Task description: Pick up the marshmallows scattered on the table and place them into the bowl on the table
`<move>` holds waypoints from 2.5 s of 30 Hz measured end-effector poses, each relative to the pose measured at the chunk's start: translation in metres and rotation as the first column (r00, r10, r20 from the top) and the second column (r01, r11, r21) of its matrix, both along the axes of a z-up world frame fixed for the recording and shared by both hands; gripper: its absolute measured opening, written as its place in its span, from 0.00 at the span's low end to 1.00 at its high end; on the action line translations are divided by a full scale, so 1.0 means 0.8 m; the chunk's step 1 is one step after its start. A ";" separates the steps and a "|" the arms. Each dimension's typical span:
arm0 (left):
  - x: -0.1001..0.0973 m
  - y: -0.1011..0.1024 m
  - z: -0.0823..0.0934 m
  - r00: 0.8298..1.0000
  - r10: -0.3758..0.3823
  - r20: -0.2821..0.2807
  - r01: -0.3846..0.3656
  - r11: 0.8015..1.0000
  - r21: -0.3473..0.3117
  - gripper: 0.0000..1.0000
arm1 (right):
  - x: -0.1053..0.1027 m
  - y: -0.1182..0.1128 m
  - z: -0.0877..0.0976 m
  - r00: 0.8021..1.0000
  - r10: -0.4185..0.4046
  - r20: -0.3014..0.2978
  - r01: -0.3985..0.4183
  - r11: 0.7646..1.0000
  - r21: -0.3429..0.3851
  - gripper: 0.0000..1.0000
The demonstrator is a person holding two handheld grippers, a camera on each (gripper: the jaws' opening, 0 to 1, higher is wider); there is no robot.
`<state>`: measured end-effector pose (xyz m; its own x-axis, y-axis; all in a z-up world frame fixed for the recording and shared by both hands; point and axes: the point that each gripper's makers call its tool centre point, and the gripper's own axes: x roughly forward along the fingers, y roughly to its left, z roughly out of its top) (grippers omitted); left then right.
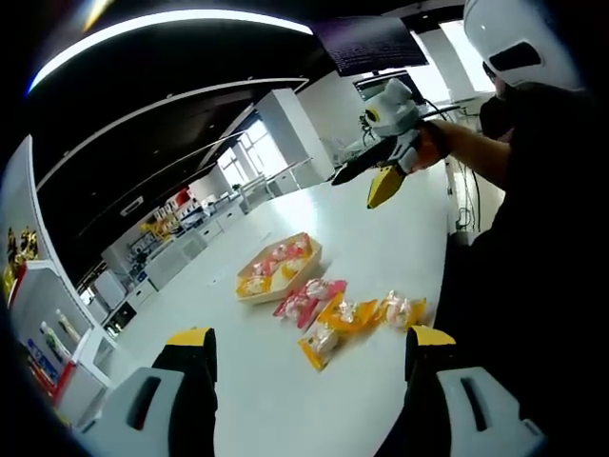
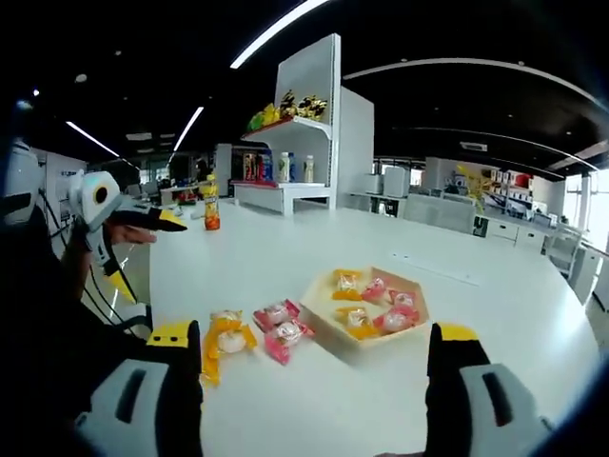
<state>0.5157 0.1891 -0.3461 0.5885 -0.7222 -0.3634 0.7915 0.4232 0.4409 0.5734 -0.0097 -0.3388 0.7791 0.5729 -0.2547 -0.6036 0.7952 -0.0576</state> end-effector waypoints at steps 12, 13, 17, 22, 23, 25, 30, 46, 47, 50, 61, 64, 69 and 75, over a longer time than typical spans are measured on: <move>-0.002 -0.006 0.005 1.000 -0.005 0.012 0.005 1.000 0.005 0.80 | -0.020 -0.038 0.031 0.998 -0.040 0.054 0.039 0.999 0.022 0.94; -0.002 -0.006 0.006 1.000 -0.004 0.012 0.003 1.000 0.005 0.80 | -0.020 -0.037 0.031 0.998 -0.038 0.053 0.037 0.999 0.023 0.94; -0.003 -0.005 0.004 1.000 -0.001 0.010 0.001 1.000 0.007 0.80 | -0.026 -0.035 0.026 0.999 -0.026 0.048 0.026 1.000 -0.003 0.93; -0.001 -0.006 0.003 1.000 0.000 0.008 -0.001 1.000 0.011 0.80 | -0.032 -0.032 0.025 0.999 -0.013 0.046 0.013 1.000 -0.019 0.93; -0.002 -0.006 0.003 1.000 -0.003 0.009 0.002 1.000 0.008 0.80 | -0.032 -0.032 0.025 0.999 -0.012 0.046 0.013 1.000 -0.022 0.93; -0.002 -0.006 0.003 1.000 -0.004 0.008 0.004 1.000 0.006 0.80 | -0.032 -0.032 0.026 0.999 -0.013 0.046 0.014 0.999 -0.028 0.93; -0.001 -0.003 0.001 1.000 0.002 0.006 -0.003 1.000 0.006 0.80 | -0.032 -0.028 0.027 0.999 -0.005 0.047 0.006 0.999 -0.032 0.93; 0.000 -0.003 0.003 1.000 0.001 0.012 -0.001 1.000 0.009 0.80 | -0.033 -0.025 0.018 1.000 0.007 0.031 -0.005 0.998 -0.056 0.92; -0.001 -0.004 0.004 1.000 0.000 0.014 0.000 1.000 0.007 0.80 | -0.033 -0.025 0.018 1.000 0.008 0.031 -0.006 0.998 -0.058 0.92; -0.001 -0.004 0.006 1.000 0.000 0.013 0.000 1.000 0.005 0.80 | -0.033 -0.026 0.019 0.999 0.007 0.031 -0.005 0.998 -0.057 0.92; -0.001 0.001 0.007 1.000 0.007 0.017 -0.007 1.000 0.002 0.80 | -0.036 -0.022 0.019 0.999 0.013 0.032 -0.011 0.998 -0.066 0.91; 0.000 0.001 0.008 1.000 0.009 0.022 -0.009 1.000 0.002 0.80 | -0.039 -0.020 0.019 0.999 0.019 0.031 -0.017 0.998 -0.065 0.91; 0.003 -0.002 0.004 1.000 0.007 0.014 -0.007 1.000 -0.007 0.80 | -0.042 -0.017 0.020 0.999 0.029 0.036 -0.026 0.996 -0.085 0.90; 0.011 -0.003 -0.009 1.000 0.013 -0.010 -0.013 1.000 0.000 0.80 | -0.040 -0.007 0.013 0.998 0.052 0.032 -0.049 0.993 -0.106 0.88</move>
<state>0.5246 0.1868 -0.3536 0.5945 -0.7142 -0.3694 0.7901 0.4336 0.4332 0.5413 -0.0155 -0.3286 0.7591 0.5833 -0.2891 -0.6391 0.7520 -0.1610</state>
